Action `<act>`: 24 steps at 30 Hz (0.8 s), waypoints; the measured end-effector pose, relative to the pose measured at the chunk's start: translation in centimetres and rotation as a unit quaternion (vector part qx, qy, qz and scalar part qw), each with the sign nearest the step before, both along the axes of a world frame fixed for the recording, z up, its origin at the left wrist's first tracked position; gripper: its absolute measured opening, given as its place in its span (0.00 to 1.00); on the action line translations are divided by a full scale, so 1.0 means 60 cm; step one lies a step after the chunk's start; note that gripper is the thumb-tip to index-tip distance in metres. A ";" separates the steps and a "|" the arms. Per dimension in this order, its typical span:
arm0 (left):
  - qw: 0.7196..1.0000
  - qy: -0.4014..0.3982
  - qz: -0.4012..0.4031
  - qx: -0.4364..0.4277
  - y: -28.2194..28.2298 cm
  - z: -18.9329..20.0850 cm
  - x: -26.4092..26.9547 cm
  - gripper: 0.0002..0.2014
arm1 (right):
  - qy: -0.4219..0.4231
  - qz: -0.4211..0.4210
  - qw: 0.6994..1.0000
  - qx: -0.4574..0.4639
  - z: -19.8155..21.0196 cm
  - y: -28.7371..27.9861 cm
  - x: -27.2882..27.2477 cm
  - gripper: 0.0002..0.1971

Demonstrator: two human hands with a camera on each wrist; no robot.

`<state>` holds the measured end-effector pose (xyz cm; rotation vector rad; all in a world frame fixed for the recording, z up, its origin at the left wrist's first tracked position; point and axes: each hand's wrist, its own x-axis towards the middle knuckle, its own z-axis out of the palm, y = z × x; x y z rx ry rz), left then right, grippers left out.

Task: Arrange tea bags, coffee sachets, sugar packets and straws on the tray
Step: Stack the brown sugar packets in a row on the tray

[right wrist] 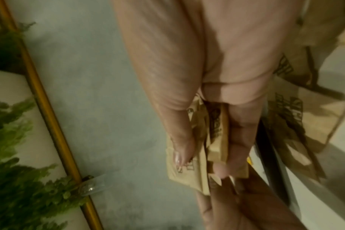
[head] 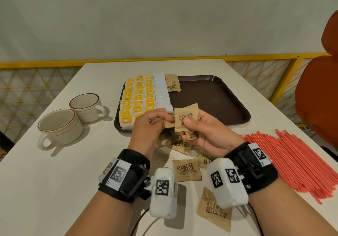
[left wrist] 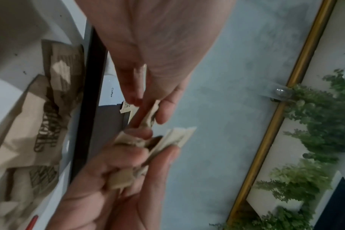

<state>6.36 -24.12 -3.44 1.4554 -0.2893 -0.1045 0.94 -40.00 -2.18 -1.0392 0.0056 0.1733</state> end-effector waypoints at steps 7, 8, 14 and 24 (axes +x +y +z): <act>0.992 0.076 -0.036 -0.094 -0.003 0.011 -0.006 0.12 | -0.005 0.000 1.000 -0.031 -0.004 -0.007 0.002 0.19; 0.990 0.084 -0.046 -0.103 -0.001 0.014 -0.005 0.09 | -0.004 0.012 0.999 -0.033 -0.004 -0.008 0.002 0.18; 0.993 0.093 -0.018 -0.077 0.005 0.008 -0.001 0.06 | -0.014 0.001 0.998 -0.062 -0.002 -0.013 0.003 0.17; 0.990 0.106 -0.059 -0.078 0.013 -0.001 0.015 0.16 | -0.005 -0.078 0.996 -0.049 0.001 -0.026 0.006 0.20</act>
